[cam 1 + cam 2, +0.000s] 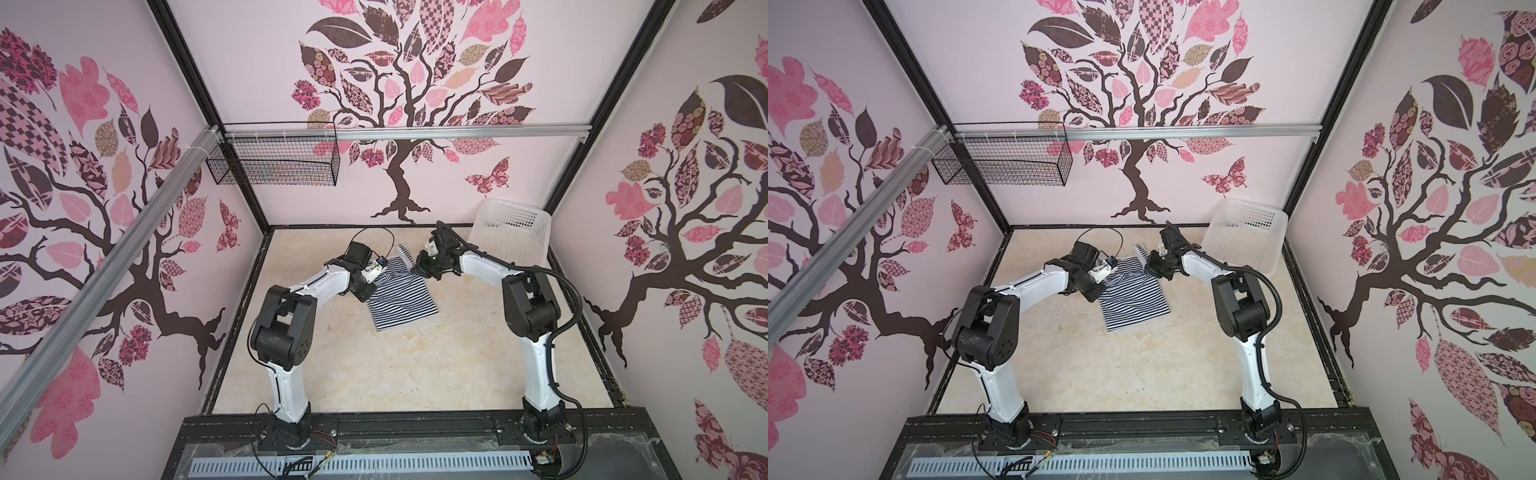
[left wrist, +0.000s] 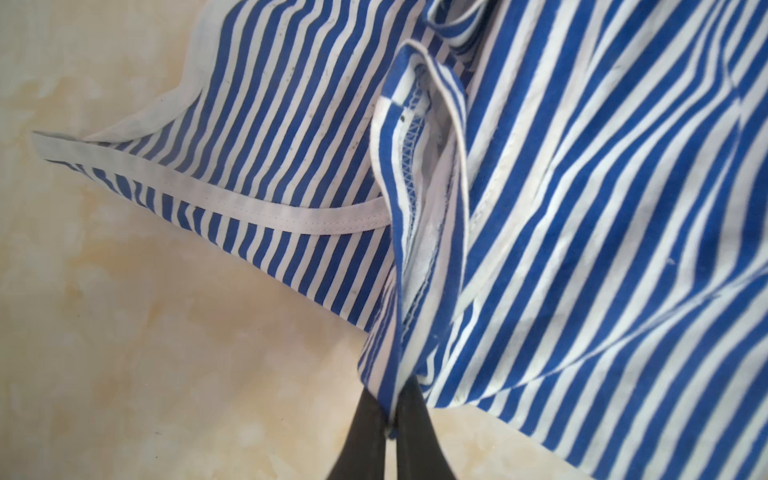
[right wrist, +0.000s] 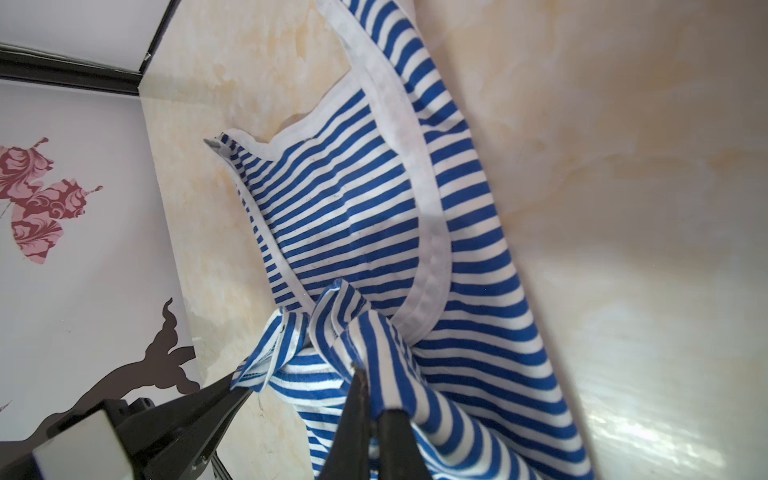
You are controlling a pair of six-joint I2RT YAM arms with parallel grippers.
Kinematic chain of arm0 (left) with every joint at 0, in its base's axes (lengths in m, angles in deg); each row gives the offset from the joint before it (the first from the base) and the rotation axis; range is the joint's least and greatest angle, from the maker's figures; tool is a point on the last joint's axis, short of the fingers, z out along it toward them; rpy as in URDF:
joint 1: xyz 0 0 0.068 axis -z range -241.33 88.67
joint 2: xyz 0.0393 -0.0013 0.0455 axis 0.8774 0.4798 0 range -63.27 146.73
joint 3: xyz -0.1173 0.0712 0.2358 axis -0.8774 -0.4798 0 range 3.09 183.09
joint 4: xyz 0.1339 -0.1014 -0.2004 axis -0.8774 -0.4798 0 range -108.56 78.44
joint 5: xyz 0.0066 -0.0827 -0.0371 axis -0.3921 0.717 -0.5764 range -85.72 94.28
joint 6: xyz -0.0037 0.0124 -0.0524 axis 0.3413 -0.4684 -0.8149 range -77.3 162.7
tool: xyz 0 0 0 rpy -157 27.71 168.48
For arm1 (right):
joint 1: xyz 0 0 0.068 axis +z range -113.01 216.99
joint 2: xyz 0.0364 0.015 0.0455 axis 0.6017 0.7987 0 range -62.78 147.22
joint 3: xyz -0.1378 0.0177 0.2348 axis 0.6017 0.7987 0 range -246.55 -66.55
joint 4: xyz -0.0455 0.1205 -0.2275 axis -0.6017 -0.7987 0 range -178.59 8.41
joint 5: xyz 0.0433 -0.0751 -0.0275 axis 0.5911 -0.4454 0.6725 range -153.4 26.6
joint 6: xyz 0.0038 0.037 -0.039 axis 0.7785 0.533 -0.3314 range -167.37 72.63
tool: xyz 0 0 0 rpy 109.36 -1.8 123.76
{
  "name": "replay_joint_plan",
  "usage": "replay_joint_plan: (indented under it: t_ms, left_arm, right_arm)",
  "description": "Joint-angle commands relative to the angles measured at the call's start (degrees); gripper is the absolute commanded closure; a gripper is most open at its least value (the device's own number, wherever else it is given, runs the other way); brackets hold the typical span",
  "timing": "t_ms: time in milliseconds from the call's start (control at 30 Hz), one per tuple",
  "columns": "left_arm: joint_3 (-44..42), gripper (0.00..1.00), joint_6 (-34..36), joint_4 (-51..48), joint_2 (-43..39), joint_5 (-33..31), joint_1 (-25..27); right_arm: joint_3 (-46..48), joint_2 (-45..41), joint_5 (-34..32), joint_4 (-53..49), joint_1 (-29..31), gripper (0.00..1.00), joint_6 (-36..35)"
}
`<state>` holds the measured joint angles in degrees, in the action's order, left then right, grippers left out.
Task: Fold and stack the tank tops
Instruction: 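Lay the held hem over the straps with both grippers and release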
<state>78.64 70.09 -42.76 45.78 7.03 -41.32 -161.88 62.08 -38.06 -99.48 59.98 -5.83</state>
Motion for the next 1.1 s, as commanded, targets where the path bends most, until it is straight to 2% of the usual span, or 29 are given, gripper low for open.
replay_joint_plan:
  t_ms: [0, 67, 233, 300, 367, 467, 567, 633, 733, 867, 1067]
  left_arm:
    - [-0.07, 0.87, -1.51, 4.12, 0.02, -1.54, -0.58]
    - [0.07, 0.85, -2.46, 5.90, 0.27, -3.76, -0.72]
    - [0.83, 0.83, -5.02, 8.55, -0.09, -7.29, -2.11]
    - [0.74, 0.82, -5.90, 9.15, -0.87, -8.57, -2.71]
    - [0.38, 0.82, -6.89, 9.32, -2.21, -9.40, -3.36]
    - [-2.21, 0.81, -7.13, 9.48, -5.87, -8.21, -3.77]
    - [-3.51, 0.82, -6.31, 6.25, -8.22, -0.81, -3.68]
    - [-3.57, 0.82, -5.90, 4.46, -8.17, 4.14, -3.64]
    - [-2.39, 0.83, -5.86, 2.69, -6.11, 9.81, -3.57]
    - [2.90, 0.83, -5.25, -3.87, -0.42, 16.27, -3.42]
    - [7.49, 0.84, -5.45, -6.69, 6.61, 13.54, -3.15]
  right_arm:
    - [-1.53, 0.92, -0.32, 0.21, -0.79, 1.00, -0.42]
    - [-1.58, 1.18, 0.15, 0.88, -1.42, 0.97, -0.02]
    - [-3.58, 2.44, 4.09, 1.72, -1.89, 0.59, 0.83]
    - [-3.25, 1.63, 4.75, 2.42, -1.94, 0.51, 0.82]
    - [-2.69, 0.35, 4.80, 2.50, -1.90, 0.48, 0.75]
    - [0.70, -3.17, 5.48, 3.48, -1.78, 0.51, 1.27]
    - [5.91, -6.66, 4.73, 6.50, -1.21, 0.65, 1.98]
    - [6.21, -6.29, 4.87, 6.07, -1.11, 0.79, 1.57]
    - [5.61, -4.20, 5.18, 5.90, -1.12, 0.93, 1.53]
    - [3.31, -0.36, 5.88, 5.87, -1.05, 0.96, 1.66]
    - [-1.27, 5.28, 5.54, 4.84, -1.09, 0.94, 1.99]
